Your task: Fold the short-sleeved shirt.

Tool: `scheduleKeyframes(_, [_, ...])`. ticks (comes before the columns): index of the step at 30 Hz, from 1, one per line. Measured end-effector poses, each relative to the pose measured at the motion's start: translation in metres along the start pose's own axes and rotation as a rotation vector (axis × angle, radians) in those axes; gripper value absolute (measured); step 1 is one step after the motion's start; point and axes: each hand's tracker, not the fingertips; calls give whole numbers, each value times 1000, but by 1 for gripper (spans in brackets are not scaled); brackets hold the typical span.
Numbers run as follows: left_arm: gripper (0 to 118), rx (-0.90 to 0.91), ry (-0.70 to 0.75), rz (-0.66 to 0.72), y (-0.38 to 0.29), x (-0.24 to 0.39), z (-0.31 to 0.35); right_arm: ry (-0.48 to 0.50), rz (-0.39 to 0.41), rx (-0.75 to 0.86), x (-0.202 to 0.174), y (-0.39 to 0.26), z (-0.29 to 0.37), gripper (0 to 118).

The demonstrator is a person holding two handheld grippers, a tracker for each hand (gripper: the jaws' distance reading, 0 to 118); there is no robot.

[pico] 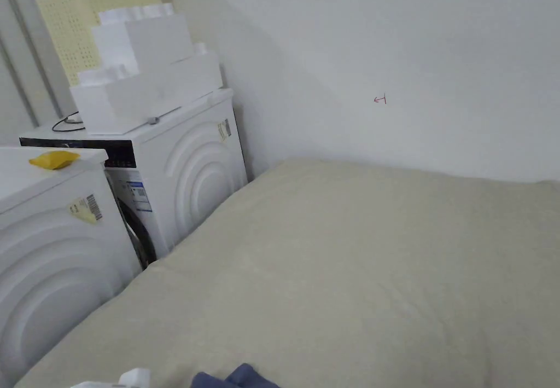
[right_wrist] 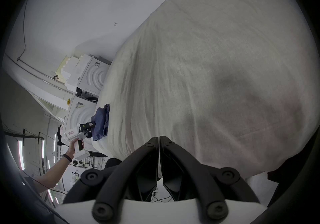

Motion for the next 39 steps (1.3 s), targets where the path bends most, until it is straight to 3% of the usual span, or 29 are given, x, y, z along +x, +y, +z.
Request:
scheduleKeyframes(2, [92, 99, 78, 33, -4, -12, 38, -18, 94, 50, -6, 4, 17, 1])
scheduleKeyframes(4, [84, 175, 168, -5, -10, 4, 79, -34, 194, 79, -11, 9, 35, 1])
scheduleKeyframes(7, [79, 323, 13, -126, -34, 60, 145, -140, 352, 148, -23, 20, 66, 1])
scheduleKeyframes(10, [73, 489, -31, -286, -73, 148, 188, -127, 410, 241, -35, 32, 98, 1])
scheduleKeyframes(15, [22, 623, -313, -419, -137, 266, 205, -130, 474, 432, -69, 38, 145, 1])
scheduleKeyframes(17, [15, 684, -372, -449, -163, 301, 201, -133, 541, 476, -84, 37, 158, 1])
scheduleKeyframes(20, [3, 736, -276, -526, -202, 352, 190, -202, 631, 532, -105, 33, 174, 1])
scheduleKeyframes(23, [2, 723, -231, -624, -244, 383, 172, -283, 681, 608, -120, 21, 181, 1])
scheduleKeyframes(26, [1, 750, -233, -676, -265, 395, 158, -340, 789, 697, -127, 3, 179, 1])
scheduleKeyframes(29, [1, 736, -178, -651, -269, 401, 158, -371, 838, 688, -131, -5, 176, 1])
scheduleKeyframes(32, [1, 754, -73, -612, -272, 403, 159, -372, 824, 684, -133, -11, 175, 1])
scheduleKeyframes(39, [1, 732, -98, -657, -264, 405, 164, -352, 788, 657, -129, -7, 168, 1])
